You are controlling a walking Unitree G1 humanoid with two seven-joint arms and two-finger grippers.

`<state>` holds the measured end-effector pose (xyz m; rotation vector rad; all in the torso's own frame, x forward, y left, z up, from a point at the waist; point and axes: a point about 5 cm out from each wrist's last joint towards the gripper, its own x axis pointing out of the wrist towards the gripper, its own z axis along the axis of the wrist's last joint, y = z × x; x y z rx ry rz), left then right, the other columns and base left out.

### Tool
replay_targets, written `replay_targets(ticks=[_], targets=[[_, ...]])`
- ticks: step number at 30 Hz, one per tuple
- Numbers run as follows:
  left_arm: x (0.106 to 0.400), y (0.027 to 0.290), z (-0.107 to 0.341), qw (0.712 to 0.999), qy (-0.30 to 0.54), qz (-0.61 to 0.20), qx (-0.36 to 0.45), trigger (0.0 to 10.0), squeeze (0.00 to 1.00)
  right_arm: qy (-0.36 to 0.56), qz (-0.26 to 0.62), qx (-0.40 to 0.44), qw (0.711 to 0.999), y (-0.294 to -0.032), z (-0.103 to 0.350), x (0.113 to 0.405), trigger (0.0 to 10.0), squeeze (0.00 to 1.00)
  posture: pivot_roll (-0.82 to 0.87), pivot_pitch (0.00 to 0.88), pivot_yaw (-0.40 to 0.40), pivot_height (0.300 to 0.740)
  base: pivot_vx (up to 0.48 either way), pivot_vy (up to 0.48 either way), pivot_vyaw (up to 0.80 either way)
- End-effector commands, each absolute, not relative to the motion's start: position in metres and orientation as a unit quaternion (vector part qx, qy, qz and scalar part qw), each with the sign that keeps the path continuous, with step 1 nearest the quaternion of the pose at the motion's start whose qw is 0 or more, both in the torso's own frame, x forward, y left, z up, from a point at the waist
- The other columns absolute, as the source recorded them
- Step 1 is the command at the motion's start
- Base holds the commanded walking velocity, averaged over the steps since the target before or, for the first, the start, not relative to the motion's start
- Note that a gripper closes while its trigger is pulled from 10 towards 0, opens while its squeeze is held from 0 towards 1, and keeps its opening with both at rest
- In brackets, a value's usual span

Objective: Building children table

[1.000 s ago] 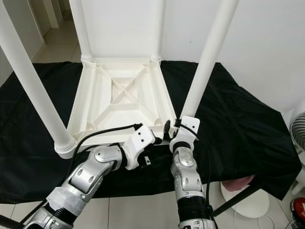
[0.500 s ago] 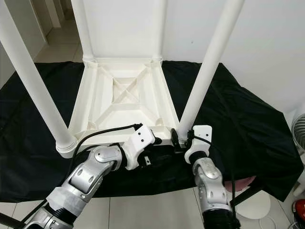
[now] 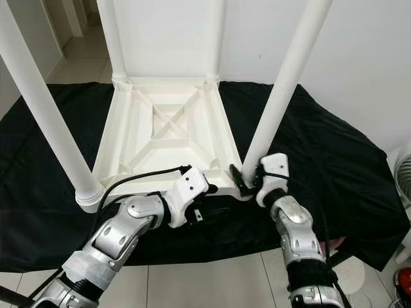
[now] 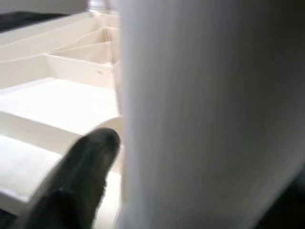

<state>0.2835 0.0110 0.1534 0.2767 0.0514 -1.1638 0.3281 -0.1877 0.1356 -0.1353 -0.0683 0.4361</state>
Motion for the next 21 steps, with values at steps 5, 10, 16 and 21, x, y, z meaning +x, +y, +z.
replay_targets(ticks=[5, 10, 16, 21], targets=[[0.287, 0.013, 0.154, 0.836, 0.027, -0.532, 0.135, 10.0, 0.0, 0.005, 0.28, -0.099, 0.955, -0.177, 0.122, 0.327, 0.0, 0.0, 0.02, 0.043, -0.025, 0.74, 0.0, 0.0, 0.0], [0.288, 0.014, 0.154, 0.837, 0.028, -0.529, 0.135, 10.0, 0.0, 0.01, 0.297, -0.106, 0.949, -0.173, 0.117, 0.326, 0.0, 0.0, 0.02, 0.043, -0.025, 0.74, 0.0, 0.0, 0.0], [0.287, 0.013, 0.153, 0.838, 0.028, -0.528, 0.134, 10.0, 0.0, 0.014, 0.274, -0.104, 0.956, -0.176, 0.113, 0.325, 3.4, 0.0, 0.02, 0.048, -0.032, 0.74, 0.0, 0.0, 0.0], [0.287, 0.013, 0.153, 0.838, 0.029, -0.528, 0.133, 10.0, 0.0, 0.024, 0.191, -0.079, 0.978, -0.183, 0.112, 0.331, 10.0, 0.0, 0.02, 0.048, -0.032, 0.74, 0.0, 0.0, 0.0]])
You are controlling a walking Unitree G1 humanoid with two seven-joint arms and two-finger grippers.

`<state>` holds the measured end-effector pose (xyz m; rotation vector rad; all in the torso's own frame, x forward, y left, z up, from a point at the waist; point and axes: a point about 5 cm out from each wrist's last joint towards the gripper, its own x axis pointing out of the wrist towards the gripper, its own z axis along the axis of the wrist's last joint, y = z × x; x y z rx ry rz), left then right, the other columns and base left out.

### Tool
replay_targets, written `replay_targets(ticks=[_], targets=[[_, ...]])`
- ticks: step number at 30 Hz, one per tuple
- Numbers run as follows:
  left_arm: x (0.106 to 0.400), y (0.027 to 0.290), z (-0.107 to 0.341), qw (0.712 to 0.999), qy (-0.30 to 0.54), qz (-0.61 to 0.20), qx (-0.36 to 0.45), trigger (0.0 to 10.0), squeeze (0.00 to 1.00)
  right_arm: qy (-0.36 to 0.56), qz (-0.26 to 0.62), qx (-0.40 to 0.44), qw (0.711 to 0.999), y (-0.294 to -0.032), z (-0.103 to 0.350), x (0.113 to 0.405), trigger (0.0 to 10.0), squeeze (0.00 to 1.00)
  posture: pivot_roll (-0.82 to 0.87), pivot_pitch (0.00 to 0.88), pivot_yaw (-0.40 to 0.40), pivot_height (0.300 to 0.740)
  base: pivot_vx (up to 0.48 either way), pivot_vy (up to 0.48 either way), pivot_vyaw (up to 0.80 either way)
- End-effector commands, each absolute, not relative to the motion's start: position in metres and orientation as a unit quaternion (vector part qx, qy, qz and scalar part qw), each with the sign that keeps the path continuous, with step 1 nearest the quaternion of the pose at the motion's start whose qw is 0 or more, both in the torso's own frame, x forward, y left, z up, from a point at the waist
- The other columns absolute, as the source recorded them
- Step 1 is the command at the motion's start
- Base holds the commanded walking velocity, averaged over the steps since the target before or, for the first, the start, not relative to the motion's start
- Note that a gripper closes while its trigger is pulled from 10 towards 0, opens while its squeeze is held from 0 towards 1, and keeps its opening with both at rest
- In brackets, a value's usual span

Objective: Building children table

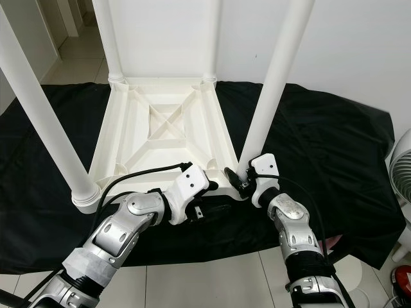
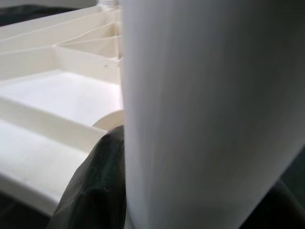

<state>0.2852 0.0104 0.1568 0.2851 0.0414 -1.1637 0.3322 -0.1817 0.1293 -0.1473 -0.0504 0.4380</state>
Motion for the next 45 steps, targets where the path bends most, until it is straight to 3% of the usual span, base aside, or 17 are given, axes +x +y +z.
replay_targets(ticks=[1, 9, 16, 27, 28, 29, 30, 36, 37, 38, 39, 45], targets=[[0.287, 0.013, 0.153, 0.838, 0.029, -0.528, 0.132, 10.0, 0.0, 0.025, 0.162, -0.062, 0.985, -0.183, 0.113, 0.332, 10.0, 0.0, 0.02, 0.05, -0.032, 0.74, 0.0, 0.0, 0.0], [0.287, 0.011, 0.152, 0.837, 0.03, -0.53, 0.132, 10.0, 0.0, 0.024, 0.092, -0.02, 0.995, -0.18, 0.114, 0.332, 10.0, 0.0, 0.01, 0.05, -0.03, 0.74, 0.0, 0.0, 0.0], [0.286, 0.009, 0.151, 0.835, 0.029, -0.533, 0.131, 10.0, 0.0, 0.013, -0.06, 0.059, 0.996, -0.141, 0.108, 0.324, 10.0, 0.0, 0.01, 0.044, -0.035, 0.74, 0.0, 0.0, 0.0], [0.285, 0.007, 0.151, 0.835, 0.029, -0.534, 0.131, 10.0, 0.0, 0.003, -0.047, 0.06, 0.997, -0.137, 0.116, 0.327, 10.0, 0.0, 0.01, 0.032, -0.037, 0.74, 0.0, 0.0, 0.0], [0.286, 0.007, 0.151, 0.835, 0.028, -0.534, 0.131, 10.0, 0.0, 0.001, -0.049, 0.059, 0.997, -0.137, 0.117, 0.326, 10.0, 0.4, 0.01, 0.032, -0.037, 0.74, 0.0, 0.0, 0.0], [0.286, 0.007, 0.151, 0.835, 0.028, -0.534, 0.131, 10.0, 0.0, 0.001, -0.049, 0.059, 0.997, -0.137, 0.117, 0.326, 10.0, 0.4, 0.01, 0.032, -0.037, 0.74, 0.0, 0.0, 0.0], [0.286, 0.007, 0.152, 0.835, 0.027, -0.534, 0.131, 10.0, 0.0, -0.007, -0.043, 0.062, 0.997, -0.137, 0.119, 0.325, 10.0, 1.0, 0.01, 0.032, -0.037, 0.74, 0.0, 0.0, 0.0], [0.286, 0.008, 0.152, 0.835, 0.026, -0.534, 0.133, 10.0, 0.0, -0.037, 0.001, 0.072, 0.997, -0.15, 0.124, 0.317, 10.0, 1.0, 0.01, 0.024, -0.033, 0.74, 0.0, 0.0, 0.0], [0.286, 0.008, 0.152, 0.834, 0.026, -0.534, 0.133, 10.0, 0.0, -0.039, 0.014, 0.071, 0.997, -0.156, 0.124, 0.314, 10.0, 0.71, 0.01, 0.022, -0.032, 0.74, 0.0, 0.0, 0.0], [0.286, 0.008, 0.152, 0.834, 0.026, -0.534, 0.133, 10.0, 0.0, -0.039, 0.014, 0.071, 0.997, -0.156, 0.124, 0.314, 10.0, 0.71, 0.01, 0.022, -0.032, 0.74, 0.0, 0.0, 0.0], [0.286, 0.007, 0.153, 0.834, 0.025, -0.535, 0.133, 10.0, 0.0, -0.039, 0.025, 0.066, 0.997, -0.161, 0.123, 0.312, 10.0, 0.02, 0.01, 0.022, -0.032, 0.74, 0.0, 0.0, 0.0], [0.287, 0.007, 0.153, 0.834, 0.024, -0.535, 0.134, 10.0, 0.0, -0.037, 0.08, 0.039, 0.995, -0.178, 0.123, 0.306, 10.0, 0.0, 0.0, 0.02, -0.029, 0.74, 0.0, 0.0, 0.0]])
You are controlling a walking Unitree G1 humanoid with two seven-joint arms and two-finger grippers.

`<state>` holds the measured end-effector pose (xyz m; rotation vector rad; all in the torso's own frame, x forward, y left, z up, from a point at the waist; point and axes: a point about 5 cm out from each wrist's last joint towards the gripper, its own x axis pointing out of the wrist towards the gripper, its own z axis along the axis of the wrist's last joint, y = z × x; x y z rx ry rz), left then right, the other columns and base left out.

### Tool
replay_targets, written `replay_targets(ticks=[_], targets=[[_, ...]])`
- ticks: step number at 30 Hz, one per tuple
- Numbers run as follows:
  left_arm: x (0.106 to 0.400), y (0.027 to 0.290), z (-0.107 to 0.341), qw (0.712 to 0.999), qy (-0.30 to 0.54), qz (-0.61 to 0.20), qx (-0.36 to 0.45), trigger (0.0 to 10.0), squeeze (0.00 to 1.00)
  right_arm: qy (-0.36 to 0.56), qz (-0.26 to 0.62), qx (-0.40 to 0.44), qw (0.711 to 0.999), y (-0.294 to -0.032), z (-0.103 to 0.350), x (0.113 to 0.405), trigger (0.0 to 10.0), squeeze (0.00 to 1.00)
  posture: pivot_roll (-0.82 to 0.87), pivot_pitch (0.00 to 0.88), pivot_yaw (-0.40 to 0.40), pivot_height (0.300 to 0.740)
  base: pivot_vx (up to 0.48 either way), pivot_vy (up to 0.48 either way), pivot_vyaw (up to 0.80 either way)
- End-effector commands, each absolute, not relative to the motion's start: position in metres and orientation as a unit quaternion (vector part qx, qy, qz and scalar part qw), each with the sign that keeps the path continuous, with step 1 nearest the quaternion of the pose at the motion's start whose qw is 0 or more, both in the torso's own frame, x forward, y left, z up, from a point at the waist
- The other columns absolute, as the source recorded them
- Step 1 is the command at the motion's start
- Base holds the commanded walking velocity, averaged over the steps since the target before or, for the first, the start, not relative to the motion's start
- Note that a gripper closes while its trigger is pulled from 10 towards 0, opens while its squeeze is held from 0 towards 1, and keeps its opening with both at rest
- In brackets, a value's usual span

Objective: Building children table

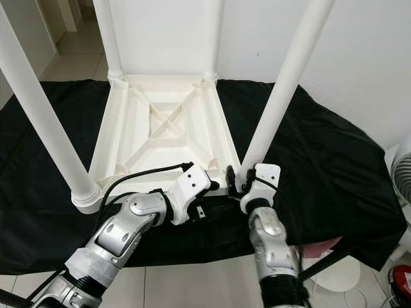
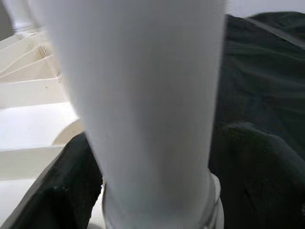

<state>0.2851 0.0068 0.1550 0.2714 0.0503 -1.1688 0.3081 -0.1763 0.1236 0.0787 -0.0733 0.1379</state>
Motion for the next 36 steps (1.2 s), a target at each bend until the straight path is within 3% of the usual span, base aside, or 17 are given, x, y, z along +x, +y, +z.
replay_targets(ticks=[1, 6, 14, 15, 16, 17, 30, 31, 32, 33, 36], targets=[[0.287, 0.007, 0.153, 0.834, 0.024, -0.535, 0.134, 10.0, 0.0, -0.037, 0.08, 0.039, 0.995, -0.178, 0.123, 0.306, 10.0, 0.0, 0.0, 0.02, -0.029, 0.74, 0.0, 0.0, 0.0], [0.287, 0.005, 0.154, 0.831, 0.023, -0.539, 0.134, 10.0, 0.0, -0.058, 0.149, -0.018, 0.987, -0.194, 0.136, 0.312, 10.0, 0.0, -0.01, 0.023, -0.02, 0.74, 0.0, 0.0, 0.0], [0.288, 0.005, 0.154, 0.832, 0.023, -0.539, 0.133, 10.0, 0.0, -0.046, 0.208, -0.061, 0.975, -0.193, 0.139, 0.321, 10.0, 0.0, -0.01, 0.027, -0.015, 0.74, 0.0, 0.0, 0.0], [0.288, 0.005, 0.155, 0.832, 0.023, -0.539, 0.133, 10.0, 0.0, -0.036, 0.226, -0.07, 0.971, -0.191, 0.137, 0.324, 3.5, 0.0, -0.01, 0.029, -0.016, 0.74, 0.0, 0.0, 0.0], [0.288, 0.005, 0.155, 0.832, 0.023, -0.539, 0.133, 10.0, 0.0, -0.036, 0.226, -0.07, 0.971, -0.191, 0.137, 0.324, 3.5, 0.0, -0.01, 0.029, -0.016, 0.74, 0.0, 0.0, 0.0], [0.288, 0.005, 0.155, 0.832, 0.023, -0.538, 0.133, 10.0, 0.0, -0.023, 0.247, -0.078, 0.966, -0.189, 0.133, 0.325, 0.0, 0.0, -0.01, 0.029, -0.016, 0.74, 0.0, 0.0, 0.0], [0.289, 0.01, 0.155, 0.838, 0.024, -0.529, 0.132, 10.0, 0.0, 0.004, 0.276, -0.085, 0.957, -0.187, 0.122, 0.326, 0.0, 0.0, 0.01, 0.05, -0.024, 0.74, 0.0, 0.0, 0.0], [0.289, 0.01, 0.155, 0.838, 0.025, -0.529, 0.132, 10.0, 0.0, 0.006, 0.268, -0.082, 0.96, -0.187, 0.121, 0.326, 2.9, 0.0, 0.01, 0.049, -0.024, 0.74, 0.0, 0.0, 0.0], [0.289, 0.01, 0.155, 0.838, 0.025, -0.529, 0.132, 10.0, 0.0, 0.006, 0.268, -0.082, 0.96, -0.187, 0.121, 0.326, 2.9, 0.0, 0.01, 0.049, -0.024, 0.74, 0.0, 0.0, 0.0], [0.289, 0.01, 0.155, 0.838, 0.025, -0.528, 0.132, 10.0, 0.0, 0.006, 0.246, -0.067, 0.967, -0.188, 0.12, 0.328, 10.0, 0.0, 0.01, 0.05, -0.024, 0.74, 0.0, 0.0, 0.0], [0.29, 0.009, 0.155, 0.839, 0.025, -0.528, 0.132, 10.0, 0.0, 0.004, 0.207, -0.055, 0.977, -0.189, 0.121, 0.331, 10.0, 0.0, 0.01, 0.05, -0.022, 0.74, 0.0, 0.0, 0.0]])
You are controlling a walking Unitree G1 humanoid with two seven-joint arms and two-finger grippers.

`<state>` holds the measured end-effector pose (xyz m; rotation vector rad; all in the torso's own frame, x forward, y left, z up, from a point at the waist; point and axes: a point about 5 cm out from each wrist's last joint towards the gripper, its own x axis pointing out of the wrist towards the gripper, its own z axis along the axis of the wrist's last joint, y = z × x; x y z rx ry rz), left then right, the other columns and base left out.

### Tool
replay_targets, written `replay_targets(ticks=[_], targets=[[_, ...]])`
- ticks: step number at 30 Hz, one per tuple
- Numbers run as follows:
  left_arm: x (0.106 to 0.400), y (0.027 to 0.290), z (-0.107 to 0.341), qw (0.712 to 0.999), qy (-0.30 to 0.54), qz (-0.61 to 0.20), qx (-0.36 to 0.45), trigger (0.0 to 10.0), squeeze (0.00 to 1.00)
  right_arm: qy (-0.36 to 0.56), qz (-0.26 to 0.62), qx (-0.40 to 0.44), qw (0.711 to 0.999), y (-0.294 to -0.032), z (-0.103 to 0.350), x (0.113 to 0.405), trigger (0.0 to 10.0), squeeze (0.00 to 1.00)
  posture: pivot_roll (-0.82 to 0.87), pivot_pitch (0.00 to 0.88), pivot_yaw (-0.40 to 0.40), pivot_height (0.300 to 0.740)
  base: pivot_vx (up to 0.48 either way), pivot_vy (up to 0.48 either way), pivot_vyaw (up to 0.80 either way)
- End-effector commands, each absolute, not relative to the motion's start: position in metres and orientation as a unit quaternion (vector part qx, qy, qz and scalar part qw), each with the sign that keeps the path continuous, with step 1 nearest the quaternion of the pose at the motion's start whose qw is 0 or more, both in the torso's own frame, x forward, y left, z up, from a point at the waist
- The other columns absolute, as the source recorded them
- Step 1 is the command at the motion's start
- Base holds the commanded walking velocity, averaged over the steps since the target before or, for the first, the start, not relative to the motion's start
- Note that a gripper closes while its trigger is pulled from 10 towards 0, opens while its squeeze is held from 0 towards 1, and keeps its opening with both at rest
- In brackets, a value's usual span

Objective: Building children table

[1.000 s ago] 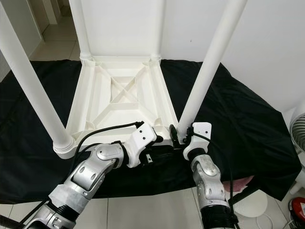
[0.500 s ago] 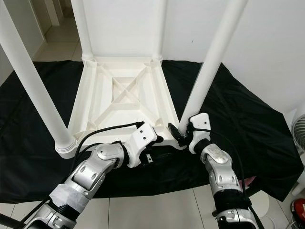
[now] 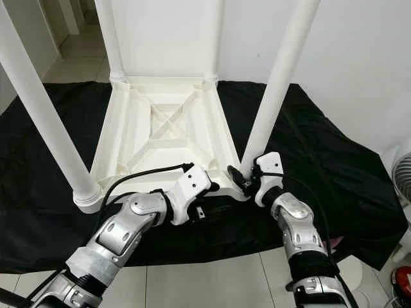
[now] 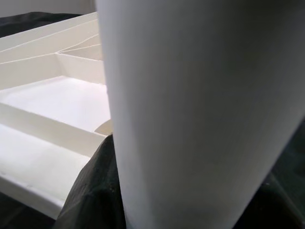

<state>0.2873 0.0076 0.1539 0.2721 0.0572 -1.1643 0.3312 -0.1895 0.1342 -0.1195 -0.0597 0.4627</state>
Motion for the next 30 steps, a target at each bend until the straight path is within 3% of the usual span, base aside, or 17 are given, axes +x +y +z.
replay_targets(ticks=[1, 6, 7, 12, 17, 26, 27, 30], targets=[[0.29, 0.009, 0.156, 0.839, 0.025, -0.528, 0.132, 10.0, 0.0, 0.006, 0.186, -0.045, 0.981, -0.187, 0.121, 0.332, 10.0, 0.0, 0.01, 0.052, -0.022, 0.74, 0.0, 0.0, 0.0], [0.289, 0.008, 0.156, 0.839, 0.025, -0.528, 0.131, 10.0, 0.0, 0.011, 0.155, -0.031, 0.987, -0.183, 0.121, 0.332, 10.0, 0.0, 0.01, 0.052, -0.021, 0.74, 0.0, 0.0, 0.0], [0.289, 0.007, 0.155, 0.838, 0.025, -0.53, 0.131, 10.0, 0.0, 0.016, 0.102, -0.008, 0.995, -0.177, 0.122, 0.333, 10.0, 0.0, 0.0, 0.05, -0.017, 0.74, 0.0, 0.0, 0.0], [0.289, 0.007, 0.155, 0.837, 0.024, -0.531, 0.131, 10.0, 0.0, 0.02, 0.05, 0.012, 0.998, -0.172, 0.123, 0.334, 10.0, 0.0, 0.0, 0.047, -0.019, 0.74, 0.0, 0.0, 0.0], [0.289, 0.004, 0.155, 0.836, 0.023, -0.533, 0.13, 10.0, 0.0, 0.018, -0.054, 0.049, 0.997, -0.153, 0.127, 0.334, 10.0, 0.0, -0.01, 0.043, -0.023, 0.74, 0.0, 0.0, 0.0], [0.288, -0.001, 0.155, 0.835, 0.02, -0.535, 0.124, 10.0, 0.0, 0.011, -0.015, 0.06, 0.998, -0.133, 0.133, 0.331, 10.0, 0.0, -0.02, 0.036, -0.045, 0.74, 0.0, 0.0, 0.0], [0.288, -0.001, 0.155, 0.836, 0.02, -0.534, 0.124, 10.0, 0.0, 0.008, -0.012, 0.061, 0.998, -0.135, 0.134, 0.33, 10.0, 1.0, -0.03, 0.031, -0.046, 0.74, 0.0, 0.0, 0.0], [0.289, -0.002, 0.155, 0.836, 0.018, -0.534, 0.124, 10.0, 0.0, 0.001, -0.009, 0.061, 0.998, -0.139, 0.136, 0.328, 10.0, 1.0, -0.03, 0.022, -0.049, 0.74, 0.0, 0.0, 0.0]])
